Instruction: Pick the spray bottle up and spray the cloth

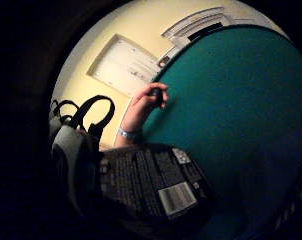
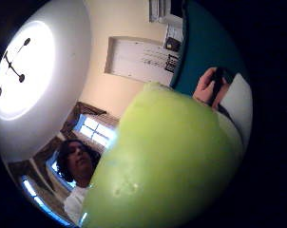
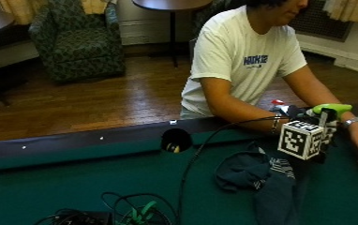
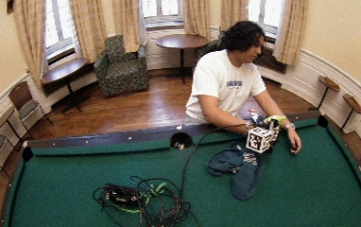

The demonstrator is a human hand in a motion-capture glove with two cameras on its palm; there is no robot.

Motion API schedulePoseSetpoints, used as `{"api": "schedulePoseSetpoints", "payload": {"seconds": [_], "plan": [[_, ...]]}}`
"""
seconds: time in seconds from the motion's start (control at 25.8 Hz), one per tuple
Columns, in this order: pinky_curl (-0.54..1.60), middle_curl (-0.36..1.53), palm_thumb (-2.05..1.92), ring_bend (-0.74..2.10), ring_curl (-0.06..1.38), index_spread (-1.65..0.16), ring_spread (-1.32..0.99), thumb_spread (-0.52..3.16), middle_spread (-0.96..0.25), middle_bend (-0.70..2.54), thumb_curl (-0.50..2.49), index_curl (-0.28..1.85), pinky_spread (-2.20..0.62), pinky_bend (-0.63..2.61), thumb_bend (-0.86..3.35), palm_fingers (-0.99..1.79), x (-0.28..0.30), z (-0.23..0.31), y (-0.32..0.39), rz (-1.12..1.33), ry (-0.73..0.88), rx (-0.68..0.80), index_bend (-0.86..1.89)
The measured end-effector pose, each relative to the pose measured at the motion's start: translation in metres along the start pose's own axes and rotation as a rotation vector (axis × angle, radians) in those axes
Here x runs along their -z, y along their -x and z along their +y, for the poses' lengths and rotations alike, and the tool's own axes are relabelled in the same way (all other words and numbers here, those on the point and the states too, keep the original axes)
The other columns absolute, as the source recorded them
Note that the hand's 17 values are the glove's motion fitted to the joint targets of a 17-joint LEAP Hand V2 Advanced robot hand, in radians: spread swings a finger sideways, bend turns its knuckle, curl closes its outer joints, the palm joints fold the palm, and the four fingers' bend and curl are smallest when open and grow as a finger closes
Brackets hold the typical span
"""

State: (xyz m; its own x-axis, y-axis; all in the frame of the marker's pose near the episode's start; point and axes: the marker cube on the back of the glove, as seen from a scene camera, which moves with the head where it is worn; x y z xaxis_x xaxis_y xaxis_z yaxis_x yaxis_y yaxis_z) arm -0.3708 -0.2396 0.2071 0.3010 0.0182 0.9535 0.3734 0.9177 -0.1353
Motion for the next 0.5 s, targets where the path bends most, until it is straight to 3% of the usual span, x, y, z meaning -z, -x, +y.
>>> {"api": "schedulePoseSetpoints", "payload": {"seconds": [0.5], "plan": [[0.38, 0.56, 0.87, 0.71, 0.48, -0.26, -0.23, 0.27, -0.21, 0.68, 0.85, 0.60, -0.33, 0.37, -0.03, 1.40, -0.019, -0.058, -0.018, 0.014, -0.087, -0.031, 0.46]]}}
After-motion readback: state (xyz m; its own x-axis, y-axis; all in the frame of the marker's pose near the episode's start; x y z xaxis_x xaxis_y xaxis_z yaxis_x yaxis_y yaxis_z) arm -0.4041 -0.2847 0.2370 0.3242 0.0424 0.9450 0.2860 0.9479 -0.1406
